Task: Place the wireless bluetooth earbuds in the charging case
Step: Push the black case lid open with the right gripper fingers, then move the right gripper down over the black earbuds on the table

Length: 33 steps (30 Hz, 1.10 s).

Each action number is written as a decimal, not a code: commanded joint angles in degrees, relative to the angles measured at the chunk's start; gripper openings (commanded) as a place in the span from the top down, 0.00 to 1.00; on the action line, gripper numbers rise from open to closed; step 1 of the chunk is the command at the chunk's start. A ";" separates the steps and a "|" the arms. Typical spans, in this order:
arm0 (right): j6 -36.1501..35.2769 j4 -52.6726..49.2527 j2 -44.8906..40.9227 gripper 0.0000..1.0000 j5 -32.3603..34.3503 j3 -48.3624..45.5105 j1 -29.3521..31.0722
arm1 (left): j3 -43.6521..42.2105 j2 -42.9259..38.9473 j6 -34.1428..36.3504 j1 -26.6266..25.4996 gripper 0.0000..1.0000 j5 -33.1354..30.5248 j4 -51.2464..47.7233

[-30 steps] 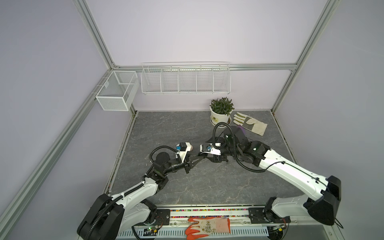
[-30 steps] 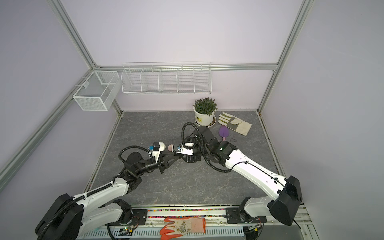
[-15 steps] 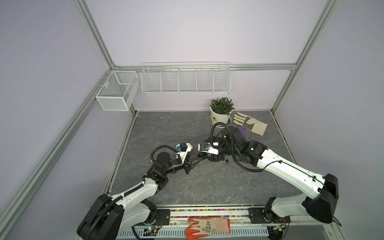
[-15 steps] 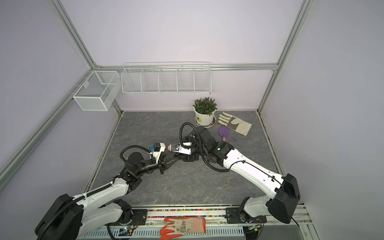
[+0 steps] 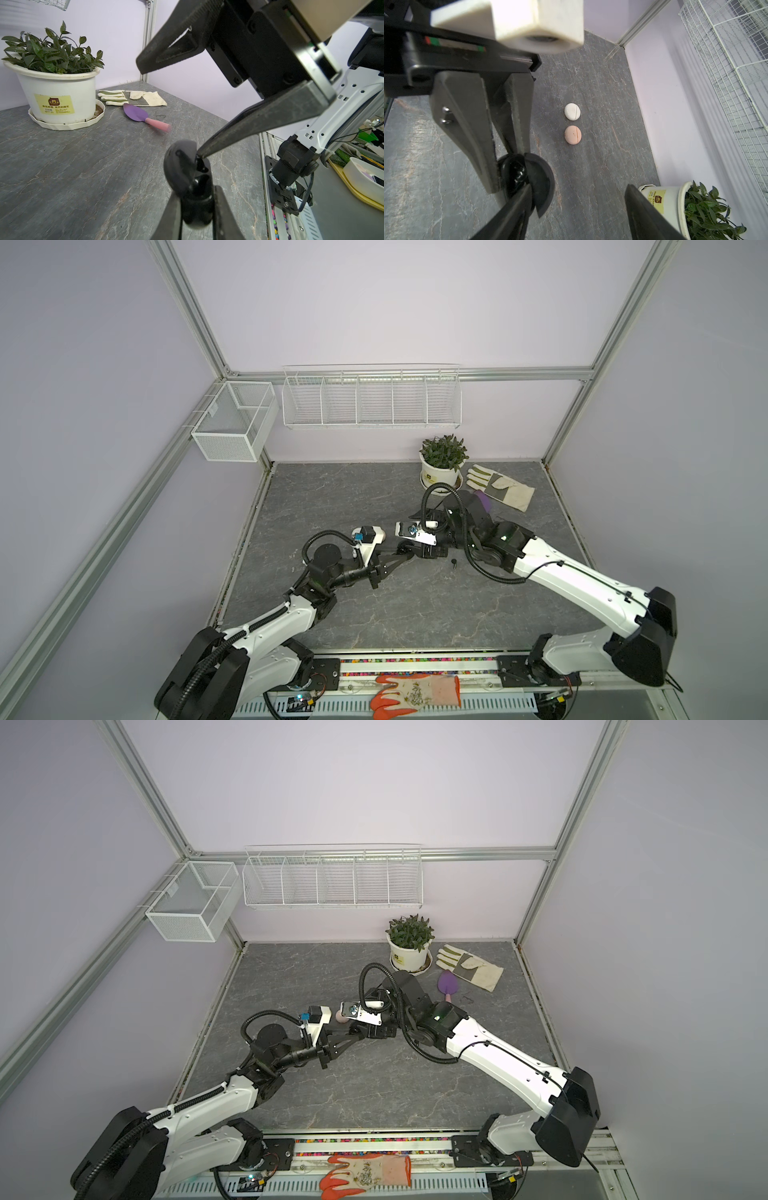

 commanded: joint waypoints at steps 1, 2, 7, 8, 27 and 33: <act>0.07 1.41 1.22 0.26 0.50 1.51 0.18 | -0.06 -0.76 0.63 -0.09 1.00 0.89 0.63; 0.00 1.66 1.49 0.26 0.44 1.52 0.15 | 0.00 -0.90 0.64 -0.04 1.00 0.84 0.64; 0.30 2.31 3.33 0.26 0.10 2.21 0.01 | 0.11 -1.43 0.68 -0.06 1.00 0.67 0.03; 0.35 2.33 3.58 0.26 -0.09 2.47 0.05 | 0.29 -1.36 0.62 -0.11 1.00 0.71 -0.10; 54.14 -11.14 -5.84 0.31 6.84 -4.12 -7.04 | -1.41 -3.24 -2.15 -0.15 1.00 -1.67 1.13; 62.59 -10.45 0.99 0.39 7.49 -11.66 -13.86 | -0.18 -0.27 -2.19 -0.17 1.00 0.28 2.15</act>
